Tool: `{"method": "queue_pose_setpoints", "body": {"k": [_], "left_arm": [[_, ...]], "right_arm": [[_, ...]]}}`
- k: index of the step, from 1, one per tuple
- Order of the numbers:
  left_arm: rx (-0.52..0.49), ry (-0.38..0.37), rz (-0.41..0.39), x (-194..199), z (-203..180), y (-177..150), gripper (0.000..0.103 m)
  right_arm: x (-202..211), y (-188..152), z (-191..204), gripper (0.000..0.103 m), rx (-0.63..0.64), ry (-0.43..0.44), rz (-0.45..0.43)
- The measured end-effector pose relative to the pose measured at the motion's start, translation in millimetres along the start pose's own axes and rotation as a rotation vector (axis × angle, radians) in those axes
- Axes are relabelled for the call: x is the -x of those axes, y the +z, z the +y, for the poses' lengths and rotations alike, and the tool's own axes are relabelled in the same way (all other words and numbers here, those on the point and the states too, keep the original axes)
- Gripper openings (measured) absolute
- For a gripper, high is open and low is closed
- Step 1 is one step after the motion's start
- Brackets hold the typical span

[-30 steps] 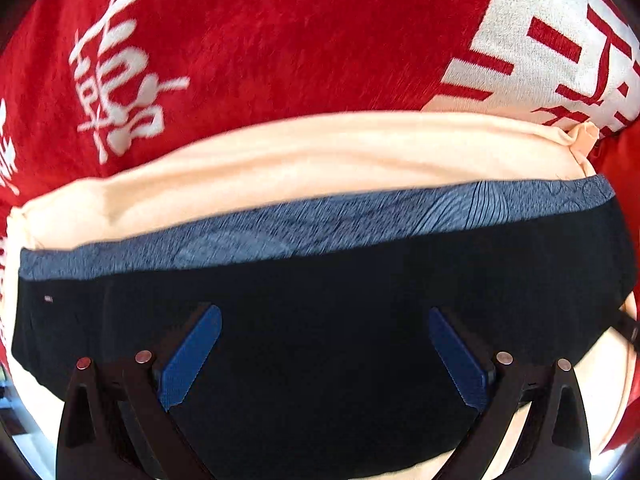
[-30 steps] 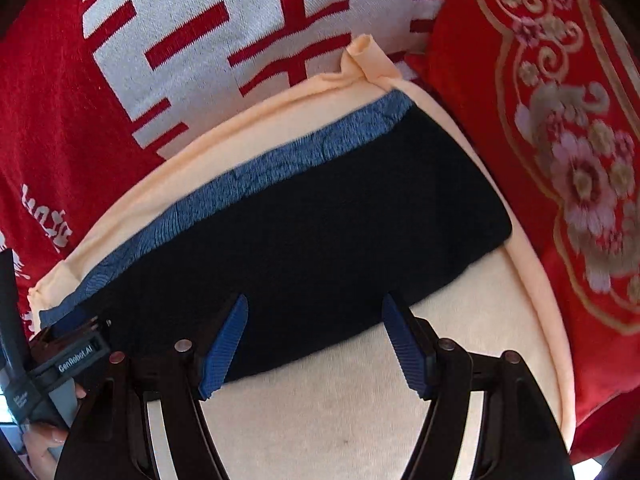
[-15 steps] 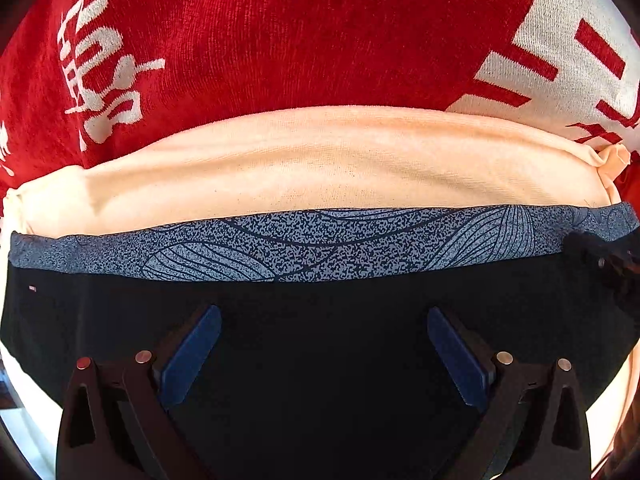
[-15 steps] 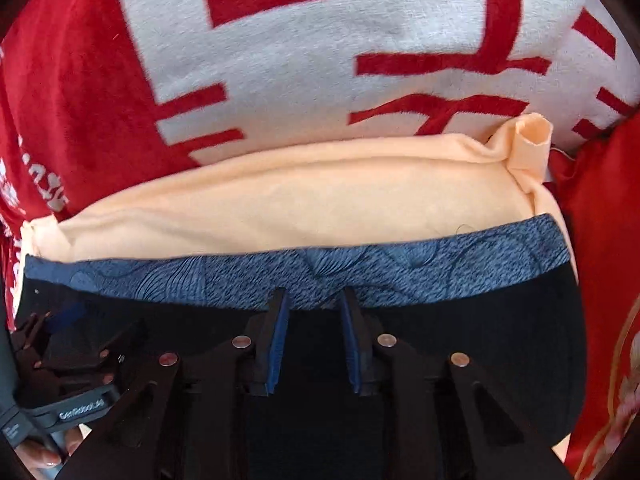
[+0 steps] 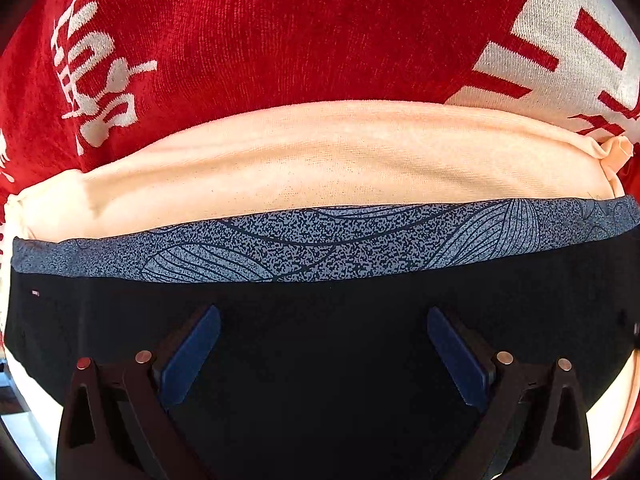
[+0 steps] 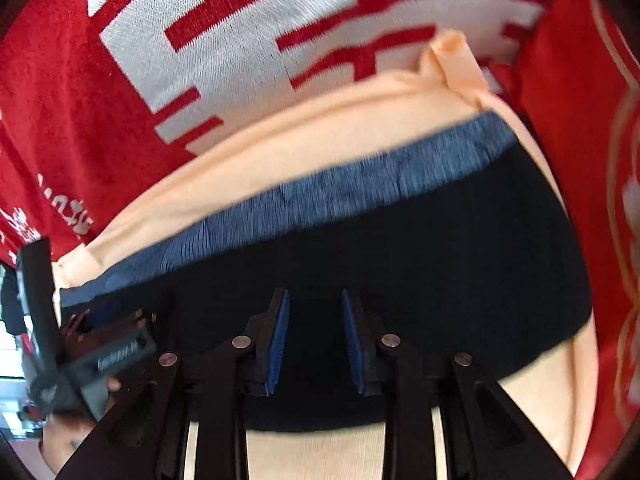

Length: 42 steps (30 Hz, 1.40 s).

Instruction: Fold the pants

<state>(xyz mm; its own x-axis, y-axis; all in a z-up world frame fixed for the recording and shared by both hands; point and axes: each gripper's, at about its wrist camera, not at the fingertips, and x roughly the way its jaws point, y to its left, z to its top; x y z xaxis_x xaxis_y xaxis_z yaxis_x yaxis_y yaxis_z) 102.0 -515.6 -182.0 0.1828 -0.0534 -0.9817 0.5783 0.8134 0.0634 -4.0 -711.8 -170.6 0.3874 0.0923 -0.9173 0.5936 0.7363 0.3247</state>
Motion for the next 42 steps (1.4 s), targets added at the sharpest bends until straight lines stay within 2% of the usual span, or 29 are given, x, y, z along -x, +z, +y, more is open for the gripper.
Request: {"method": "queue_pose_setpoints", "body": {"k": [3,7,8,9,11,13,15,20,21,23,27,30,32,33,34,35,36,37,39,42], "left_arm": [[-0.002,0.0,0.0,1,-2,1,0.103],[-0.006,0.007,-0.001,3,-7,0,0.103],[-0.007,0.01,0.0,3,-8,0,0.103],[-0.007,0.012,0.001,3,-9,0,0.103],[-0.009,0.017,0.003,4,-11,0,0.103],[-0.013,0.021,0.003,4,-14,1,0.103],[-0.018,0.025,0.002,5,-16,2,0.103],[-0.03,0.042,-0.004,5,-21,3,0.103],[-0.032,0.043,-0.004,5,-21,4,0.103],[-0.034,0.046,-0.004,5,-23,5,0.103],[-0.037,0.045,-0.008,4,-26,6,0.103],[-0.047,0.051,-0.019,5,-30,5,0.103],[-0.054,0.05,-0.019,6,-30,6,0.103],[-0.055,0.048,-0.013,7,-30,7,0.103],[-0.054,0.048,-0.009,9,-30,9,0.099],[-0.056,0.038,-0.015,15,-31,10,0.089],[-0.064,0.019,-0.018,21,-33,10,0.07],[-0.079,-0.012,-0.016,27,-36,9,0.064],[-0.126,-0.109,-0.039,43,-48,4,0.064],[-0.221,-0.172,-0.058,51,-77,-8,0.064]], "right_arm": [[12,-23,-12,0.03,-0.051,0.016,0.007],[20,-31,-24,0.03,-0.132,0.063,0.01],[23,-34,-30,0.03,-0.159,0.09,0.007],[31,-52,-45,0.031,-0.176,0.109,0.005],[39,-64,-61,0.035,-0.237,0.189,-0.005],[39,-76,-69,0.041,-0.293,0.239,-0.031],[46,-88,-87,0.042,-0.352,0.282,-0.078],[38,-108,-120,0.044,-0.464,0.304,-0.13],[35,-111,-127,0.044,-0.492,0.331,-0.14],[32,-115,-136,0.044,-0.544,0.4,-0.18],[27,-105,-146,0.05,-0.585,0.476,-0.258],[20,-89,-146,0.05,-0.621,0.514,-0.295],[20,-79,-145,0.05,-0.628,0.514,-0.289],[19,-76,-145,0.049,-0.639,0.518,-0.275],[19,-74,-146,0.036,-0.658,0.518,-0.257],[18,-73,-146,0.024,-0.676,0.507,-0.231],[20,-72,-147,0.016,-0.681,0.511,-0.217],[22,-72,-146,0.015,-0.678,0.516,-0.219],[33,-71,-141,0.014,-0.643,0.513,-0.227],[55,-63,-118,0.014,-0.529,0.486,-0.257]]}}
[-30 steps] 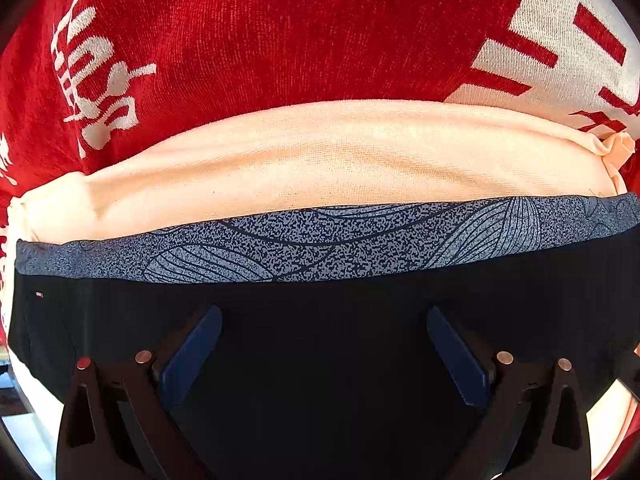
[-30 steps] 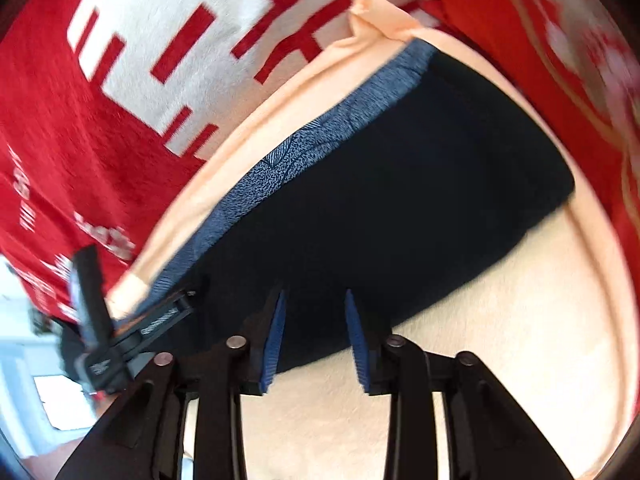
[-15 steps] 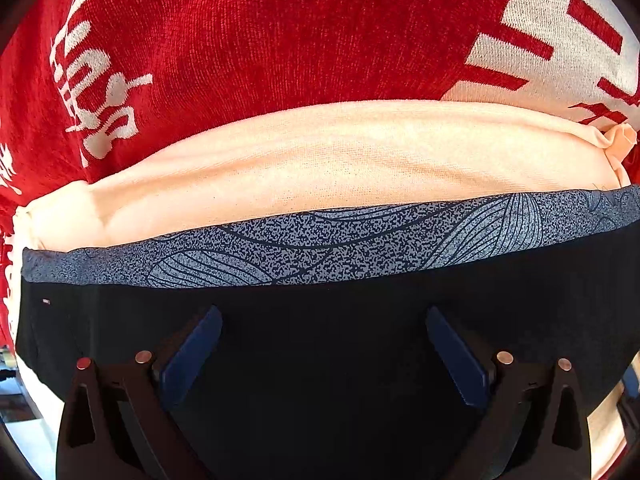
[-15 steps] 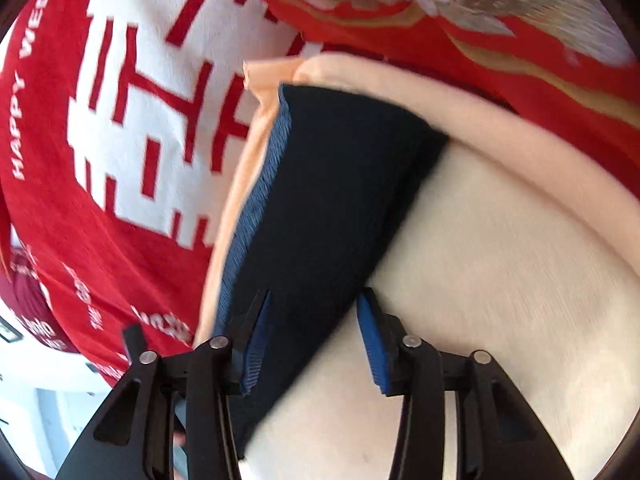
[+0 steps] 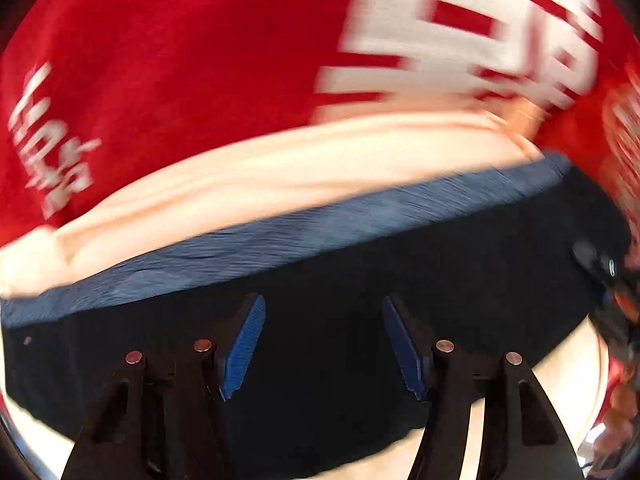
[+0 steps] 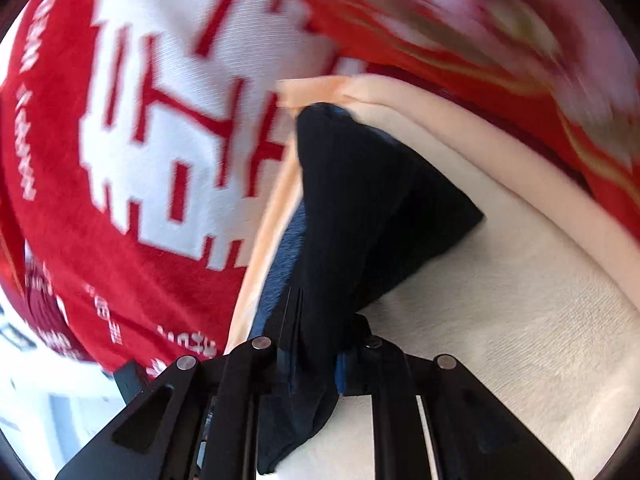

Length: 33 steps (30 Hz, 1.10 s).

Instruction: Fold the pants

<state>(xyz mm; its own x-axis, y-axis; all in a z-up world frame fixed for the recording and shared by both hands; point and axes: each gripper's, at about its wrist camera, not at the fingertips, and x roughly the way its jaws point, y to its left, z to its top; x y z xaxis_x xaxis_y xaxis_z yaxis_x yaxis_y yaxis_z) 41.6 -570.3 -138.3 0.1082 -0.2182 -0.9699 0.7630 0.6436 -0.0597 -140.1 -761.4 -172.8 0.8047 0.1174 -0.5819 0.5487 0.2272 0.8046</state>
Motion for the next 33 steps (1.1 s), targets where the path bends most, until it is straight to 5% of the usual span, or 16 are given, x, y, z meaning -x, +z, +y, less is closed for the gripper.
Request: {"method": "queue_pose_setpoints", "body": {"k": [3,6,13,15,16,17,25,28,30,33], "left_arm": [[-0.044,-0.011,0.056,-29,-30,-8,0.064],[-0.08,0.049,-0.031,-28,-44,-17,0.065],[-0.024,-0.063,0.003,-20,-14,-12,0.067],[0.022,-0.054,-0.022,-8,8,-17,0.071],[0.038,-0.041,-0.035,-2,22,-21,0.085],[0.056,-0.024,-0.057,7,38,-25,0.088],[0.193,0.163,-0.087,49,180,-74,0.088],[0.259,0.223,-0.045,48,233,-101,0.088],[0.295,0.231,-0.016,47,256,-113,0.087],[0.289,0.222,-0.022,48,260,-120,0.088]], "right_arm": [[2,-5,26,0.014,0.093,-0.028,0.003],[-4,-14,61,0.014,0.249,-0.094,0.013],[-17,-48,138,0.014,0.51,-0.202,0.006],[-24,-64,159,0.014,0.604,-0.254,0.013],[-29,-72,166,0.015,0.644,-0.275,0.018],[-36,-85,177,0.015,0.698,-0.306,0.023],[-138,-217,218,0.028,1.062,-0.514,0.135],[-195,-281,198,0.039,1.245,-0.687,0.253],[-208,-316,191,0.041,1.388,-0.826,0.245],[-181,-322,202,0.058,1.337,-0.737,0.235]]}}
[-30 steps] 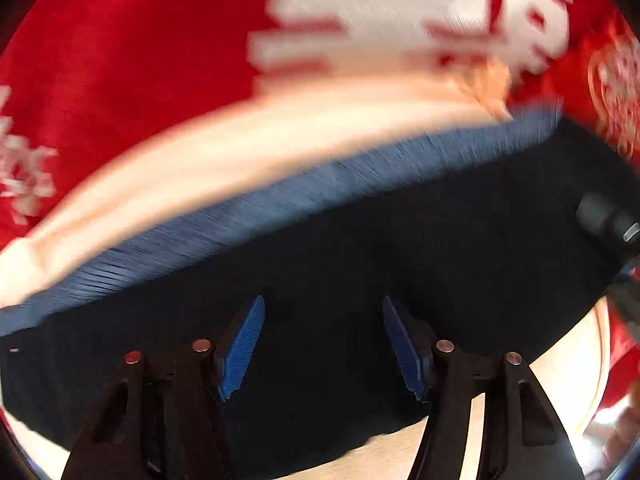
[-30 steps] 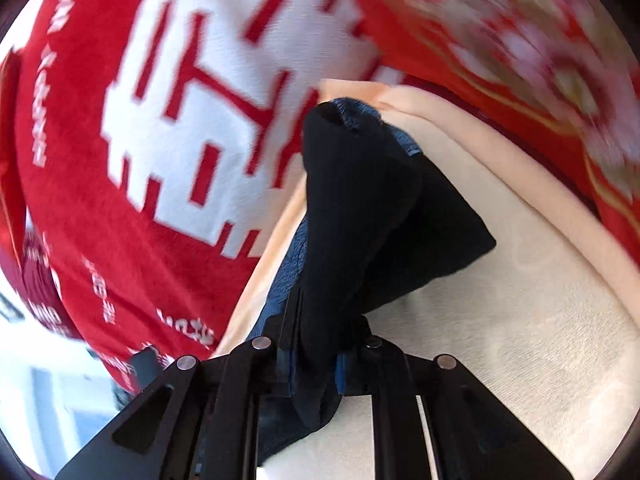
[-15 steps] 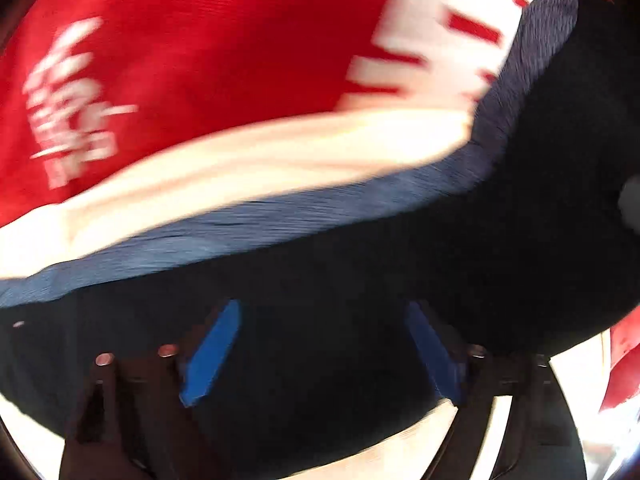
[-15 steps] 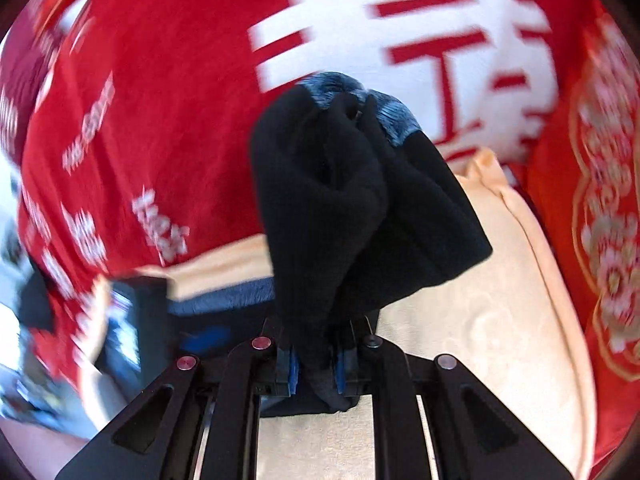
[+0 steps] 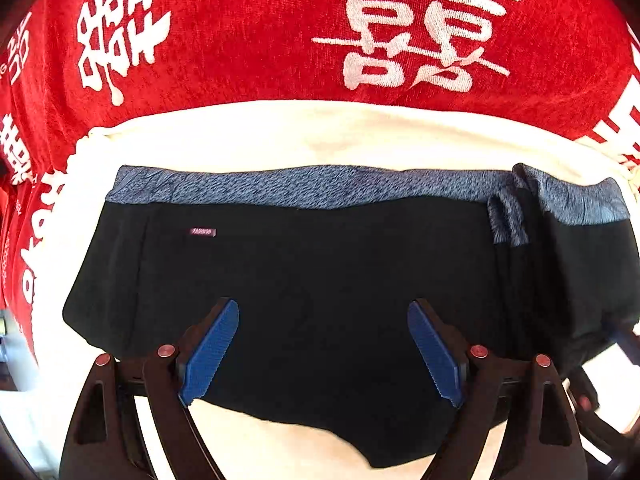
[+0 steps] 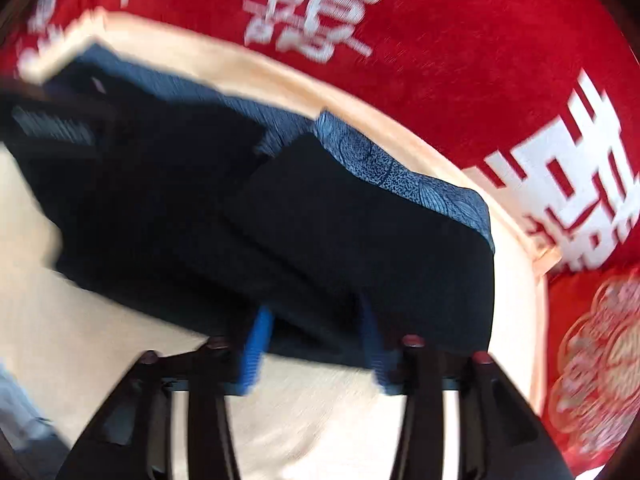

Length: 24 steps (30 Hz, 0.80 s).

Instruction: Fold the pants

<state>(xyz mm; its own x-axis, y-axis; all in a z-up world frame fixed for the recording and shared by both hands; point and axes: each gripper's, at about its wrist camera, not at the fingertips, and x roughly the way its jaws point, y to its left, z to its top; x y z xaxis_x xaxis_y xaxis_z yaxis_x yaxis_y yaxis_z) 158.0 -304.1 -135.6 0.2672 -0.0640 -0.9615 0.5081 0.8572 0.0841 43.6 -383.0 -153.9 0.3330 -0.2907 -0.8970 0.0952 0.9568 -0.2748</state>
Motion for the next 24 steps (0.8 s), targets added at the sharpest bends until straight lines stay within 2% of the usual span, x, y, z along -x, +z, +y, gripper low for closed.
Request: {"method": "queue_pose_setpoints", "body": {"k": [3,4,5,7,9,13,17,19,21,22,24], "left_arm": [[-0.007,-0.056,0.018,-6,0,-15,0.088],[-0.014,-0.082,0.036,-10,-14,-18,0.088],[-0.028,-0.103,0.058,-17,-26,-24,0.088],[-0.056,-0.102,0.101,-36,-43,-38,0.09],[-0.006,-0.087,0.055,-35,-43,-49,0.099],[0.05,-0.145,0.085,-42,-33,-53,0.099],[0.01,-0.125,0.063,-45,-33,-58,0.102],[0.027,-0.135,0.074,-45,-34,-51,0.102],[0.055,-0.147,0.094,-51,-31,-35,0.102],[0.058,-0.146,0.097,-52,-25,-35,0.102],[0.049,-0.134,0.092,-53,-24,-39,0.102]], "right_arm": [[18,-7,-40,0.059,-0.286,0.314,-0.011],[16,-12,-63,0.059,-0.46,0.469,-0.017],[11,-15,-72,0.059,-0.549,0.541,-0.014],[-16,-23,-93,0.059,-0.822,0.758,0.029],[-38,-35,-99,0.058,-0.998,0.882,0.042],[-62,-47,-99,0.056,-1.176,0.981,0.026],[-90,-59,-94,0.054,-1.359,1.043,0.05],[-101,-62,-95,0.005,-1.438,1.068,0.089],[-94,-54,-103,0.005,-1.405,1.065,0.093],[-77,-42,-106,0.005,-1.289,1.042,0.054],[-54,-30,-108,0.005,-1.116,0.989,0.043]]}}
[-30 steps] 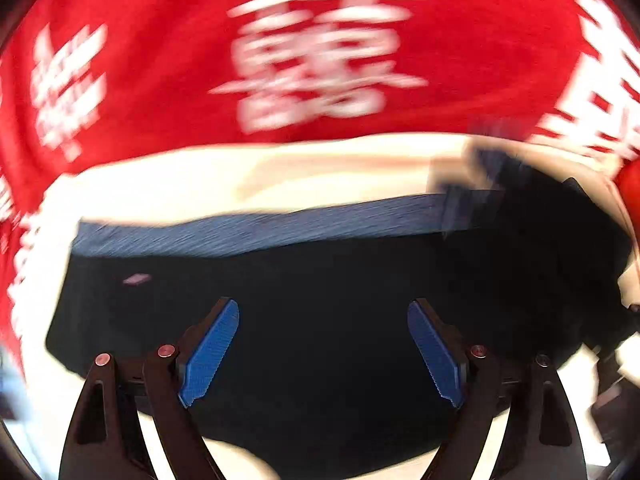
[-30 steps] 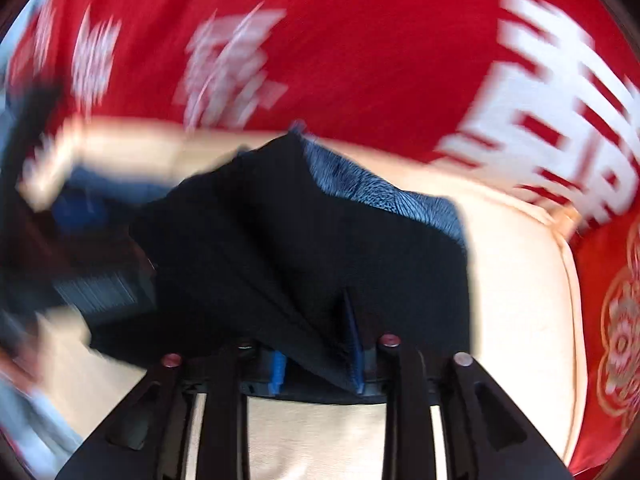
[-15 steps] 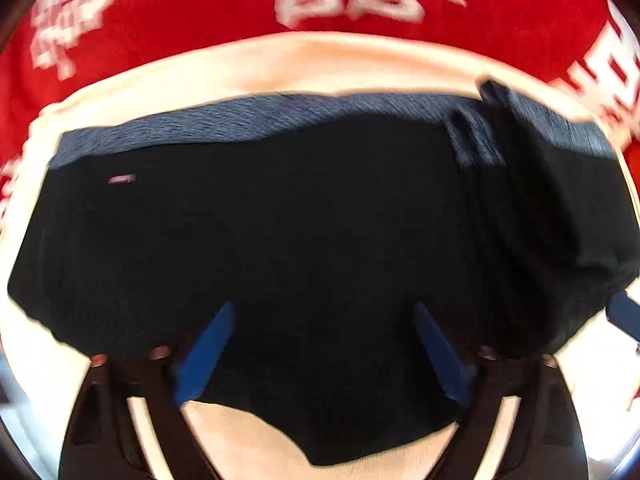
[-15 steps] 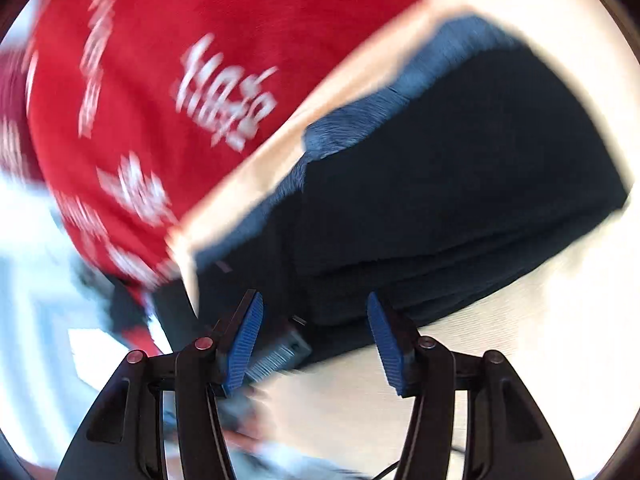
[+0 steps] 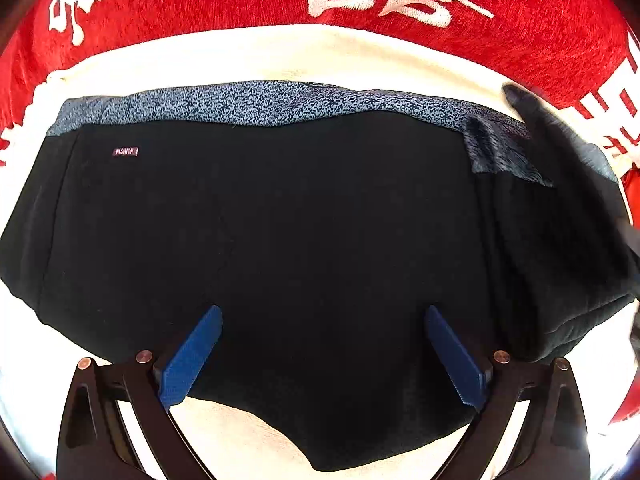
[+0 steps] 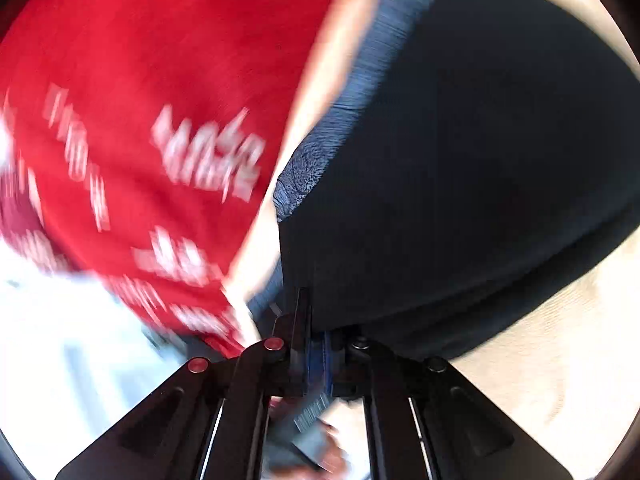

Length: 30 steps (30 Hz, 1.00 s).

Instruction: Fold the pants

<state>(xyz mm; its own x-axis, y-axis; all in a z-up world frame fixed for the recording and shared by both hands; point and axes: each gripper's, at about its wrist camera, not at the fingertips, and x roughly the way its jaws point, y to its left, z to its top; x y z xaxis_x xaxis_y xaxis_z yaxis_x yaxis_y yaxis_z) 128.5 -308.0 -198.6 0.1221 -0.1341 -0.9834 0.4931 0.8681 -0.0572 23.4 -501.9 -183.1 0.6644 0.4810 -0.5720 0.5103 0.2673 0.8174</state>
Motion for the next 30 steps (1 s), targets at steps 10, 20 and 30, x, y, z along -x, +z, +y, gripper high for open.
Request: {"method": "queue_pose_setpoints", "body": {"k": [10,20,30], "left_arm": [[-0.015,0.033,-0.018,7,-4,-2,0.102],[-0.026,0.043,-0.121,64,-18,13,0.102],[-0.182,-0.141,-0.111,34,-134,64,0.102]], "right_arm": [[-40,-21,-20,0.007,0.075,-0.16,0.116],[35,-16,50,0.039,0.462,-0.367,0.024],[29,101,3,0.016,0.373,-0.515,-0.004]]}}
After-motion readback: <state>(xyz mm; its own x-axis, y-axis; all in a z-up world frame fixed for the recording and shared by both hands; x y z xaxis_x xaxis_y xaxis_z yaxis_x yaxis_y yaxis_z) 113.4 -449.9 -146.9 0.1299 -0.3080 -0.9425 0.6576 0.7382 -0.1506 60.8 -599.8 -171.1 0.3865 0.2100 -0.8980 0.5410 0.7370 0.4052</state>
